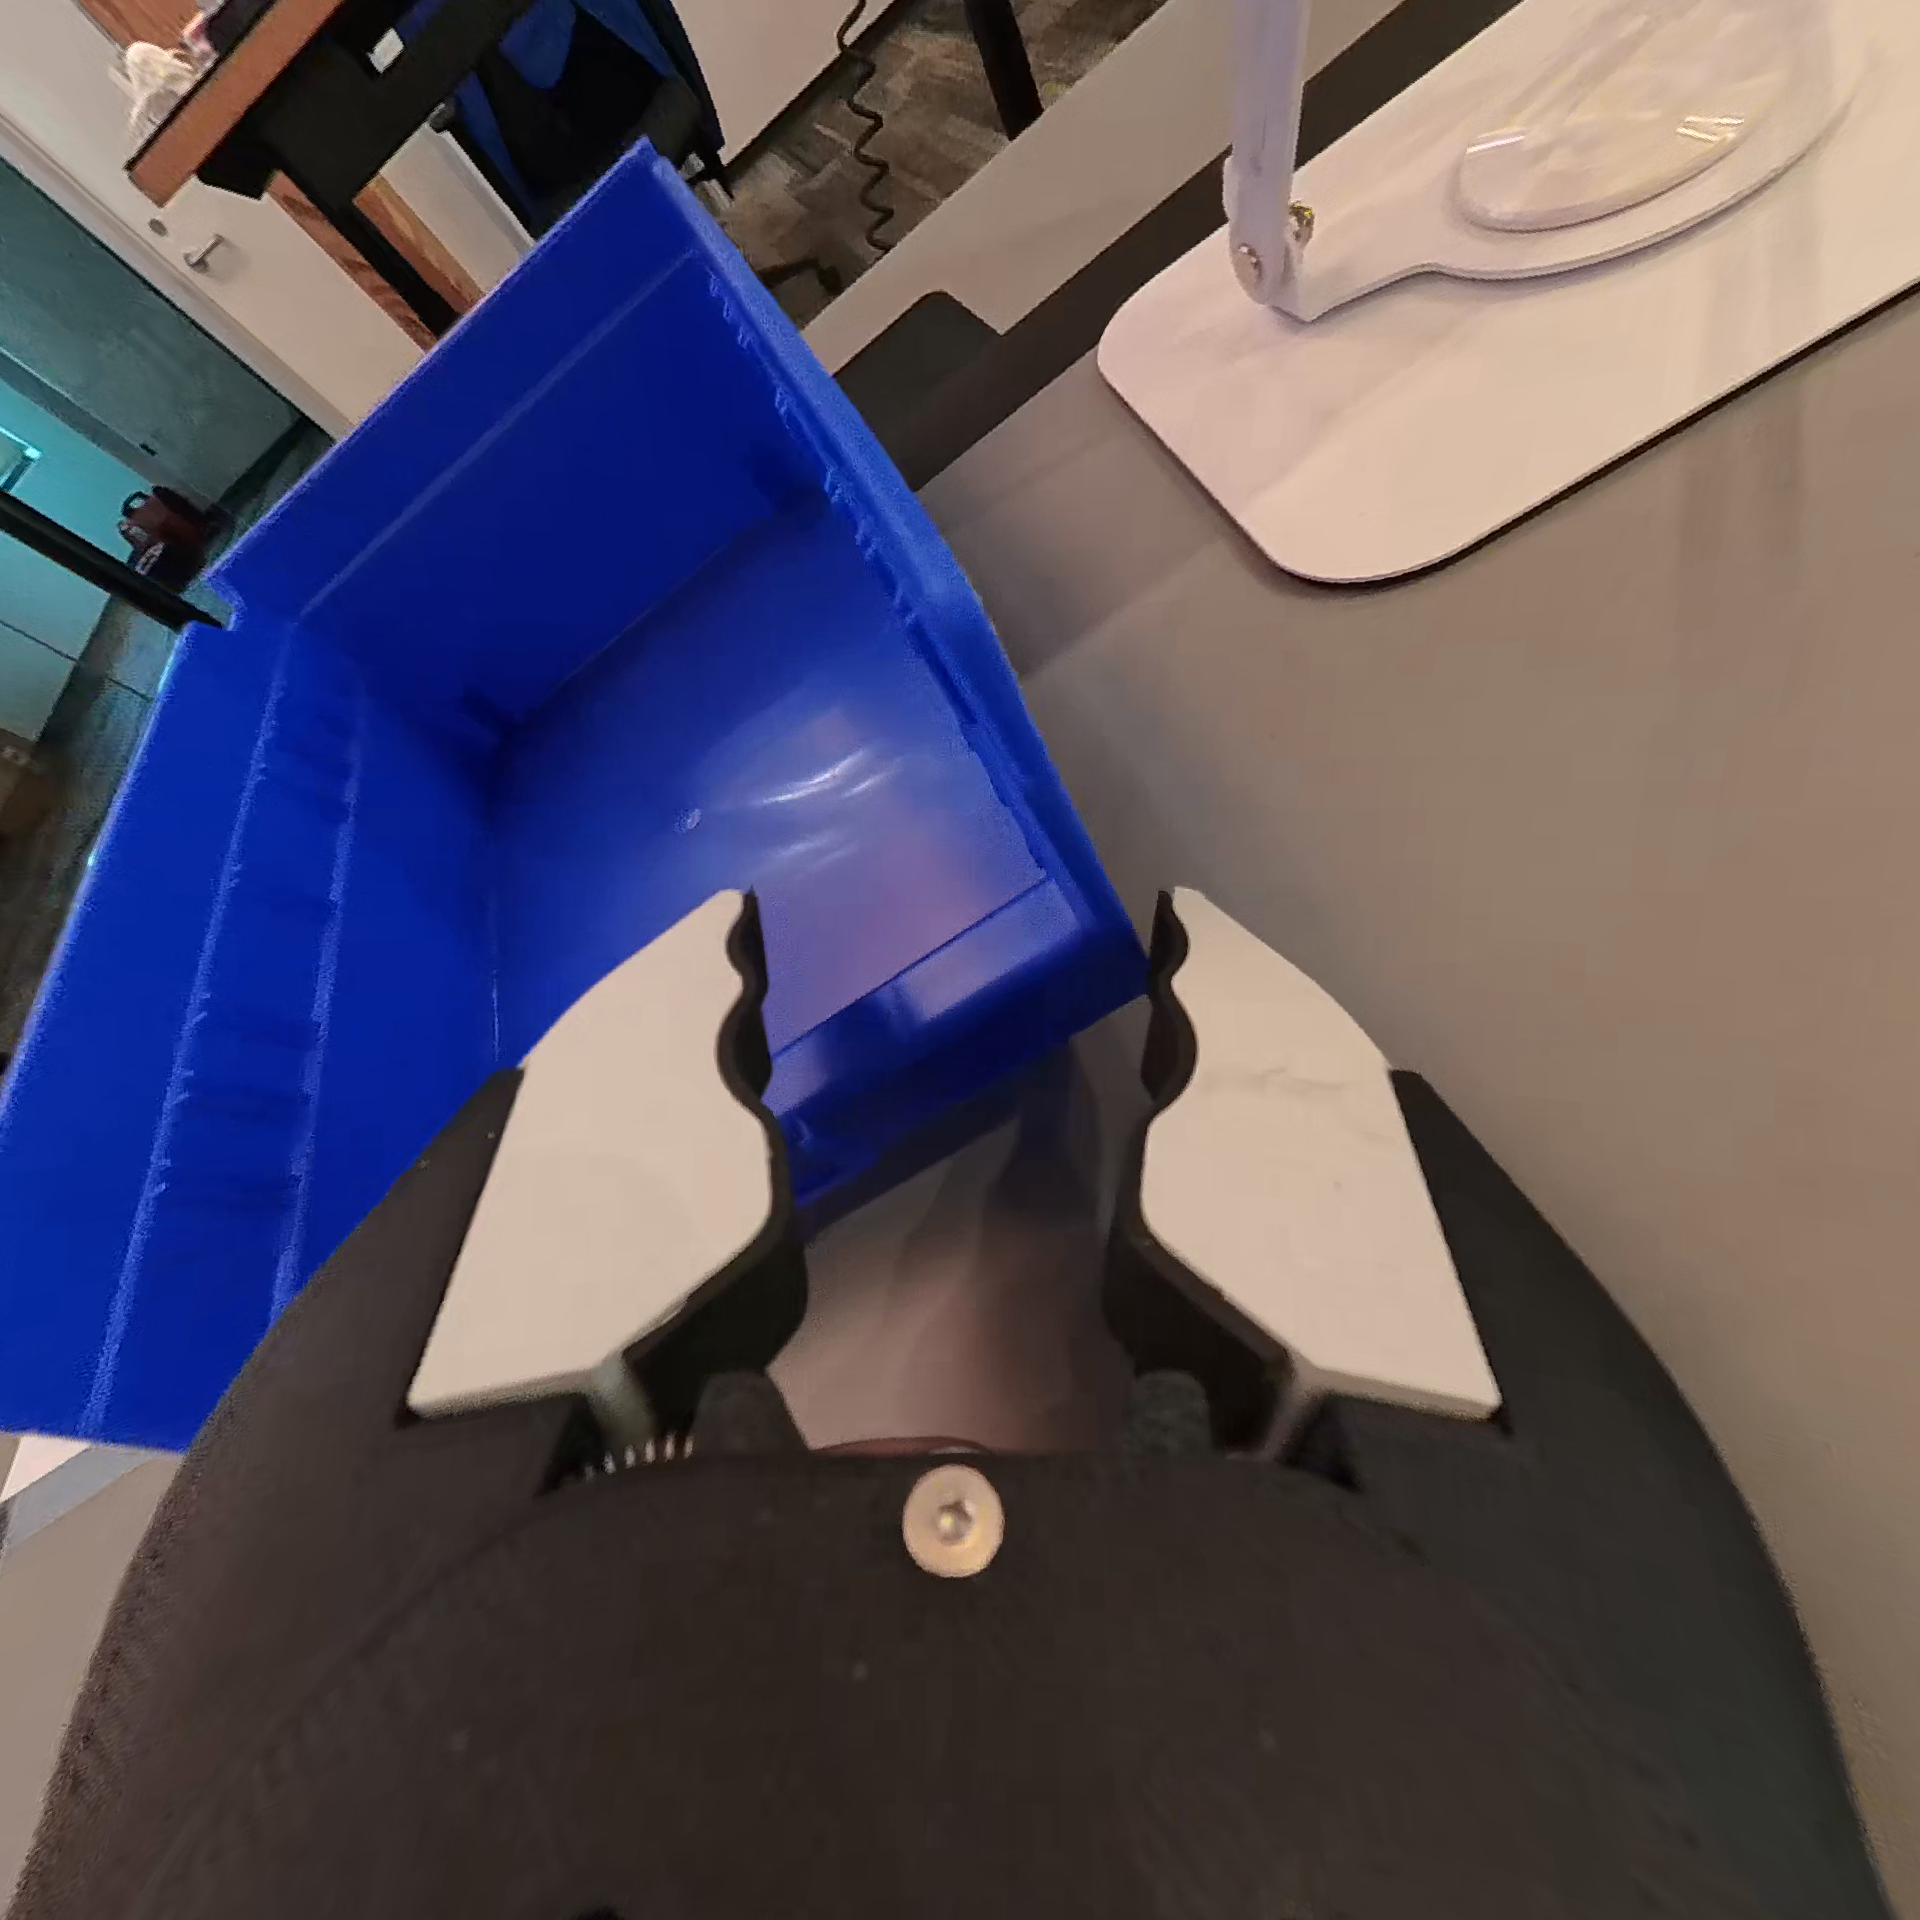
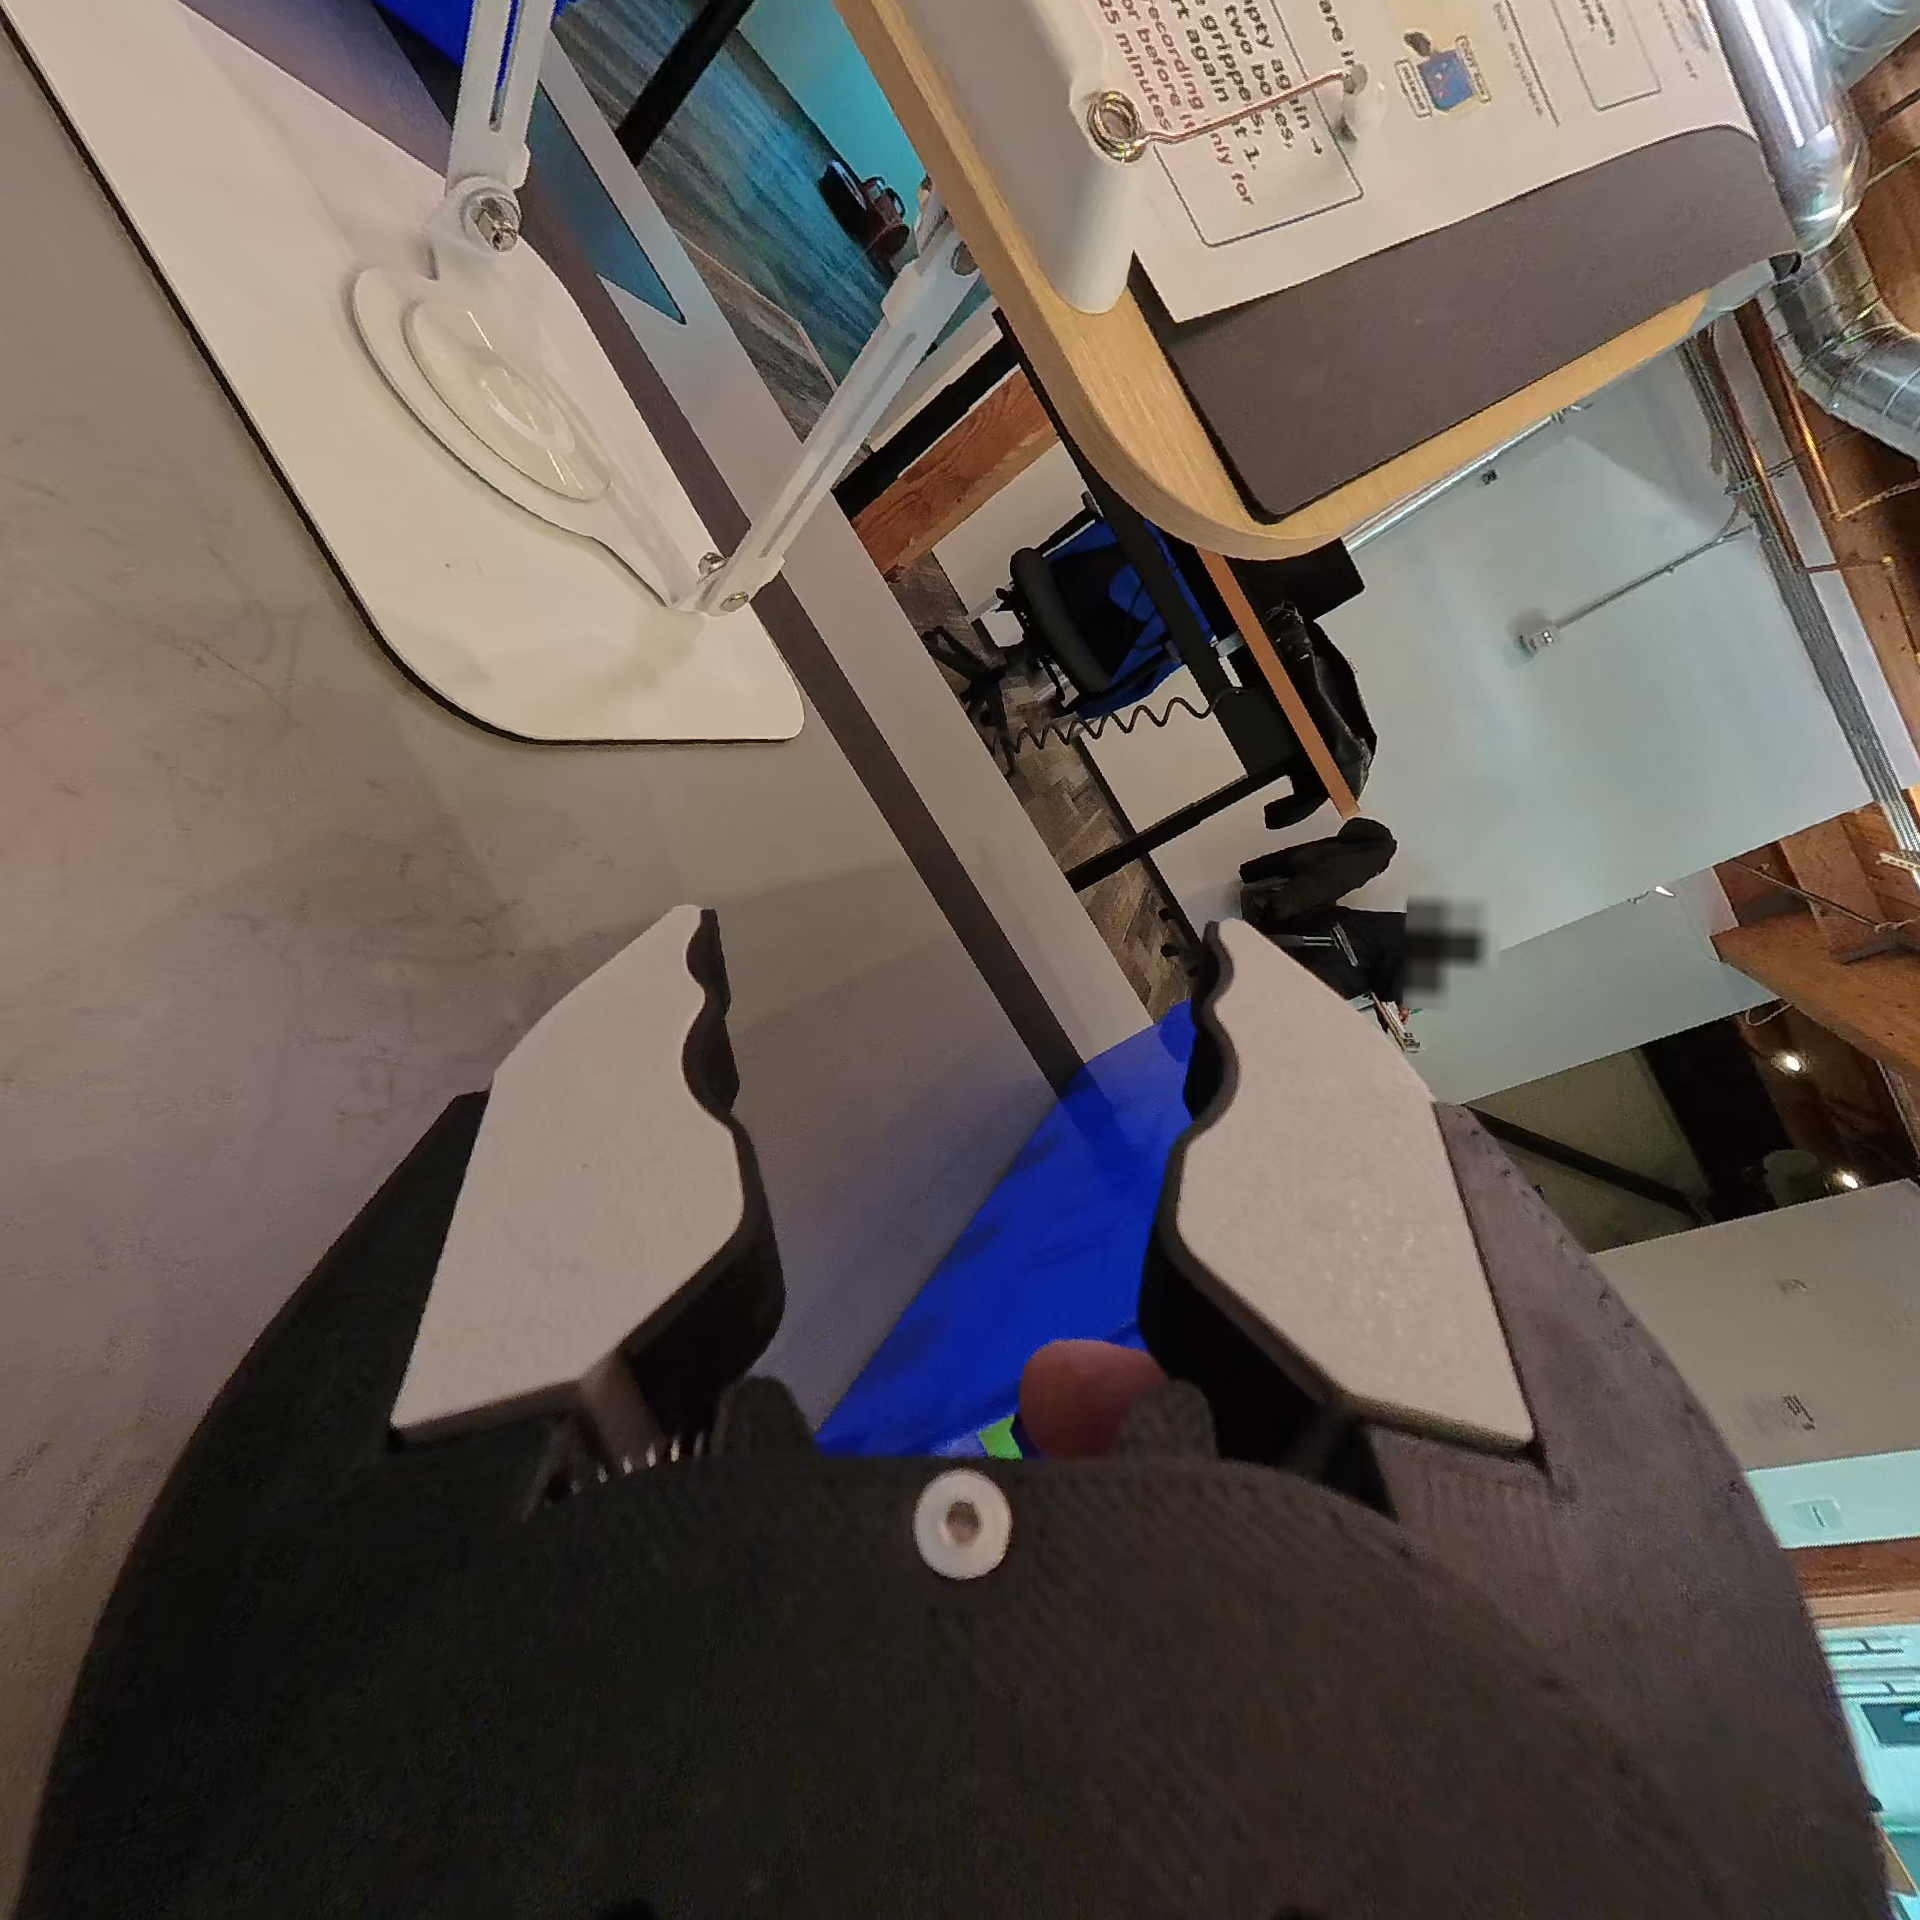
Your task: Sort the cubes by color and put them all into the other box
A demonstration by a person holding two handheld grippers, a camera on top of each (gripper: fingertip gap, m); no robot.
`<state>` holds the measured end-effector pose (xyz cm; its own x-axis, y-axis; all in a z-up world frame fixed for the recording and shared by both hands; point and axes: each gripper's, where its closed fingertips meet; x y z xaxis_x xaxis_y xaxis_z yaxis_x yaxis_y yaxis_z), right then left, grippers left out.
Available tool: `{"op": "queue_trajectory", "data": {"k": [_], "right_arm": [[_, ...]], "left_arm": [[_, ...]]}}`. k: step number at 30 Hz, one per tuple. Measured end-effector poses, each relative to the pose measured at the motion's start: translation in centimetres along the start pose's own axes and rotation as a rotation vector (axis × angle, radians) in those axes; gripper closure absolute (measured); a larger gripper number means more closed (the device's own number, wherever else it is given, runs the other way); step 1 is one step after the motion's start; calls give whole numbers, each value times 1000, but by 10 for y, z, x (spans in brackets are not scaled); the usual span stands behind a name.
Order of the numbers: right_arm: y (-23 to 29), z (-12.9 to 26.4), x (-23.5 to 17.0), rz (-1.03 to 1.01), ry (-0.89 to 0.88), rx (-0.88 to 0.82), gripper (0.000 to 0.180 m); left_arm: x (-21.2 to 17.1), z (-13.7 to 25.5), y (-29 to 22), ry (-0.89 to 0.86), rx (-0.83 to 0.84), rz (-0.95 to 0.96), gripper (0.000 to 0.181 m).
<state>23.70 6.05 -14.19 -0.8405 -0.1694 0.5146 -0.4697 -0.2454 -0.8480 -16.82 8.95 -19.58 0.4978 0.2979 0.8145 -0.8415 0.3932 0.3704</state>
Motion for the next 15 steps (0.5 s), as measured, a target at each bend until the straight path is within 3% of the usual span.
{"op": "queue_trajectory", "data": {"k": [15], "right_arm": [[8, -1, 4, 10, -13, 34, 94]], "left_arm": [[-10, -6, -10, 45, -60, -59, 106]]}}
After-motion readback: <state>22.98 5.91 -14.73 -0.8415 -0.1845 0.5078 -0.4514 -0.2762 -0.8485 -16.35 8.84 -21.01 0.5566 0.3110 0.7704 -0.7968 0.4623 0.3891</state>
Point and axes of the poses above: each gripper's, where its closed fingertips meet, z back along the fingers, x out of its top, y = z × x across the jaws, and after that the axes turned 6 degrees about z, right-handed
